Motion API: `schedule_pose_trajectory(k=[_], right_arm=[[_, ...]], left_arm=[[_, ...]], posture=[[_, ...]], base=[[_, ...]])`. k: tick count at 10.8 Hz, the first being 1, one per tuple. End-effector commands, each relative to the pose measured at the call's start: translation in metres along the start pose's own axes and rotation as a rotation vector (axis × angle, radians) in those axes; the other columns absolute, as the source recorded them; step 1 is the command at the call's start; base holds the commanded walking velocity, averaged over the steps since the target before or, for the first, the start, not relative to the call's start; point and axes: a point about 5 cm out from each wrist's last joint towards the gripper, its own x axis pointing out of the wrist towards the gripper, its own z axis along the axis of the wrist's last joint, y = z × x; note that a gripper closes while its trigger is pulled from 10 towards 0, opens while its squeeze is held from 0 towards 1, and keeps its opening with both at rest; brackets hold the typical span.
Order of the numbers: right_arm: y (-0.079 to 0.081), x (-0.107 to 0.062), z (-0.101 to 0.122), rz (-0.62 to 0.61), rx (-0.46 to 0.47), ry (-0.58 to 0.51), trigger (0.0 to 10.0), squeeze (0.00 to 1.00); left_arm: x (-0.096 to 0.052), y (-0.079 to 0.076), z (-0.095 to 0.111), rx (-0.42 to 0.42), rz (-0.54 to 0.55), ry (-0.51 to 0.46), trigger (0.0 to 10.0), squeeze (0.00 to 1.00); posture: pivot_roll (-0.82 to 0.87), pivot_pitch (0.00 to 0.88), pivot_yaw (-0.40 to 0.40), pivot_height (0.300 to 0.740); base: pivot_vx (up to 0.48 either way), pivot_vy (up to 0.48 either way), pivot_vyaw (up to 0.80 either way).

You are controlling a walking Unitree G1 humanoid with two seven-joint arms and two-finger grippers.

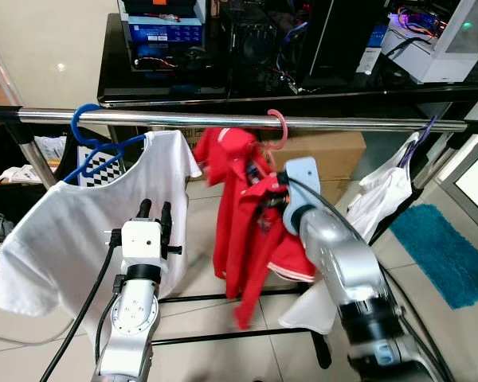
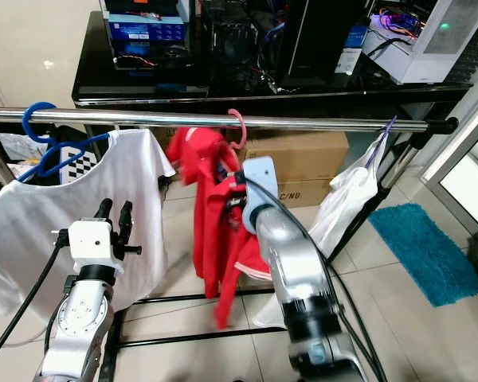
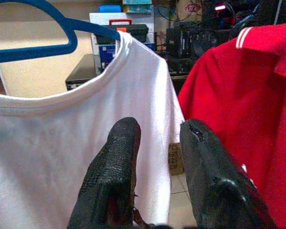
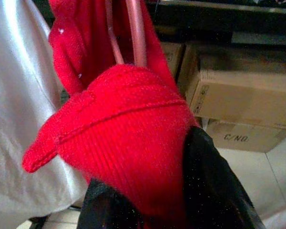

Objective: Hang hanger

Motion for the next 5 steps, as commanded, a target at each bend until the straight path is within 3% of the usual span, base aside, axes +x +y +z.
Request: schedule_pose_trajectory(k=[1, 2, 3, 4, 5], right_arm=[[-0.008, -0.004, 0.002, -0.009, 0.002, -0.034, 10.0, 0.00], [-0.013, -0.007, -0.003, -0.019, 0.001, -0.026, 10.0, 0.00], [-0.020, -0.013, -0.006, -0.017, -0.008, -0.066, 10.0, 0.76], [-0.023, -0.017, -0.011, -0.008, -0.020, -0.084, 10.0, 1.00], [-0.025, -0.025, -0.020, 0.024, 0.041, -0.108, 10.0, 1.00]], left_arm=[[-0.002, -0.005, -0.002, -0.004, -0.030, 0.007, 10.0, 0.00], [-0.004, -0.006, -0.004, -0.005, -0.034, 0.011, 10.0, 0.00], [-0.004, -0.006, -0.005, -0.009, -0.034, 0.018, 10.0, 0.00], [-0.004, -0.006, -0.006, -0.013, -0.032, 0.022, 10.0, 0.00], [-0.004, -0.007, -0.006, -0.013, -0.034, 0.026, 10.0, 0.00]], posture=[[0.24, 0.075, -0.081, 0.740], [0.23, 0.075, -0.081, 0.740], [0.23, 0.074, -0.081, 0.740], [0.23, 0.074, -0.080, 0.740], [0.23, 0.073, -0.079, 0.740]], base=[[0.000, 0.000, 0.00], [0.000, 0.000, 0.00], [0.000, 0.000, 0.00], [0.000, 0.000, 0.00], [0.000, 0.000, 0.00]])
